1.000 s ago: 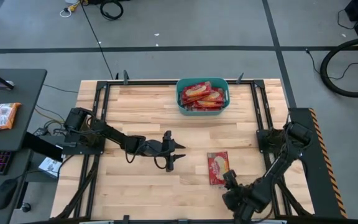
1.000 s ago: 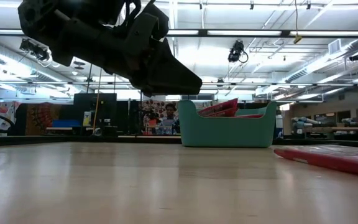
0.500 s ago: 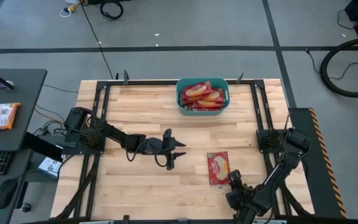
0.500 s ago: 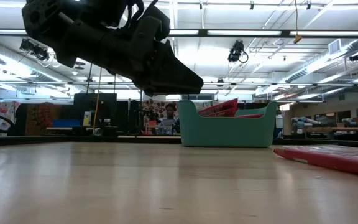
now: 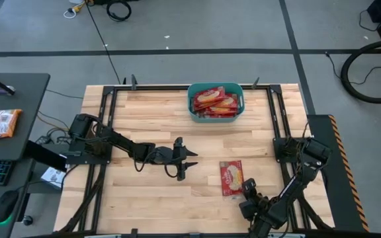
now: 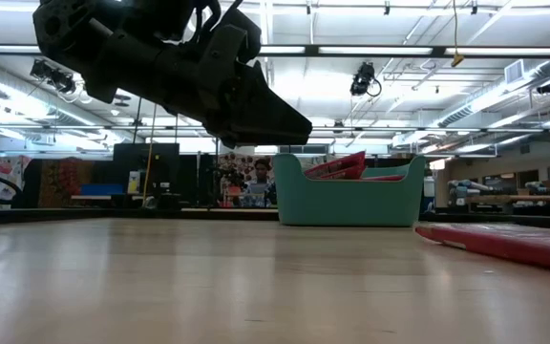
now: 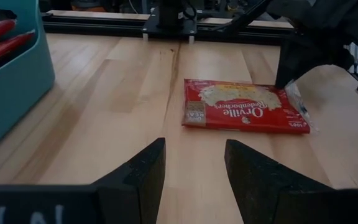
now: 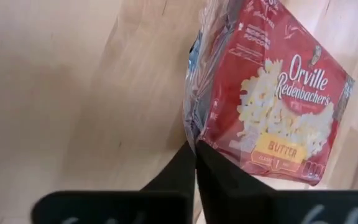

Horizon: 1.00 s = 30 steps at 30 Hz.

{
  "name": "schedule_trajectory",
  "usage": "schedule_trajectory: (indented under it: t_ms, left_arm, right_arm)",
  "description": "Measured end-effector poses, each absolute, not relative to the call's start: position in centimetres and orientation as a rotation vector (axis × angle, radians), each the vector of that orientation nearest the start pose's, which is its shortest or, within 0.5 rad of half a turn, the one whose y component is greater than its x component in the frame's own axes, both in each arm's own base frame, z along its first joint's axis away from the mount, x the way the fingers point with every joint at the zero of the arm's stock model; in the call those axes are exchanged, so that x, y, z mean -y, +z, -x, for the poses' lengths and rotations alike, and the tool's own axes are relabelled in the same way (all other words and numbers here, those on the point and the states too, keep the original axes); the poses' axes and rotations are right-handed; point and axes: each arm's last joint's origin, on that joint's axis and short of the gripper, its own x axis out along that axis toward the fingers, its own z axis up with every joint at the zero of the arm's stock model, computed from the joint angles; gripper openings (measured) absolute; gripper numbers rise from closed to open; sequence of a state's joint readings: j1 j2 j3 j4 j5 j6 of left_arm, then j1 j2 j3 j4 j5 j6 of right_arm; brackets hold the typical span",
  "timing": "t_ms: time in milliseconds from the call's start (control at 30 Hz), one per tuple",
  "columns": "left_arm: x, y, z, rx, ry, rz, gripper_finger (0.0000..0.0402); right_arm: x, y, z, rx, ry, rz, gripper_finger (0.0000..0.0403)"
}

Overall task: Sort popcorn bags into baskets
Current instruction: Put the red popcorn bag into the blue bin

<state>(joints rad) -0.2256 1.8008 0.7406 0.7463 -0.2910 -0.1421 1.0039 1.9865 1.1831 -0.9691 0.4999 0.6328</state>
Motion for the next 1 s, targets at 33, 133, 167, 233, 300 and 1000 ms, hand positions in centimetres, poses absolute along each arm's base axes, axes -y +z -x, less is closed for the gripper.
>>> schedule_trajectory:
  t_ms: [33,133,167,233,300,1000]
  left_arm:
    - [6.9,14.7,-33.6,-0.299,0.086,0.061,0.0172]
    - [7.0,14.6,-33.6,-0.307,0.033,0.068,0.0172]
    - [7.1,14.6,-33.6,-0.306,0.008,0.06,0.0172]
    - [7.4,14.7,-33.6,-0.299,-0.029,0.013,0.0172]
    - [8.2,15.0,-33.6,-0.289,-0.06,-0.051,0.0175]
    - [11.6,14.5,-39.0,-0.316,0.004,-0.269,0.0287]
  right_arm:
    - [-26.4,11.9,-18.4,-1.286,-0.058,0.681,0.0011]
    - [-26.3,12.4,-18.8,-1.296,-0.076,0.673,0.0012]
    - [-26.3,12.8,-19.1,-1.303,-0.092,0.669,0.0011]
    - [-25.8,14.1,-19.6,-1.331,-0.135,0.677,0.0007]
    - [-25.3,15.9,-20.2,-1.327,-0.18,0.669,0.0006]
    - [-20.6,25.5,-25.6,-1.066,-0.294,0.215,0.0003]
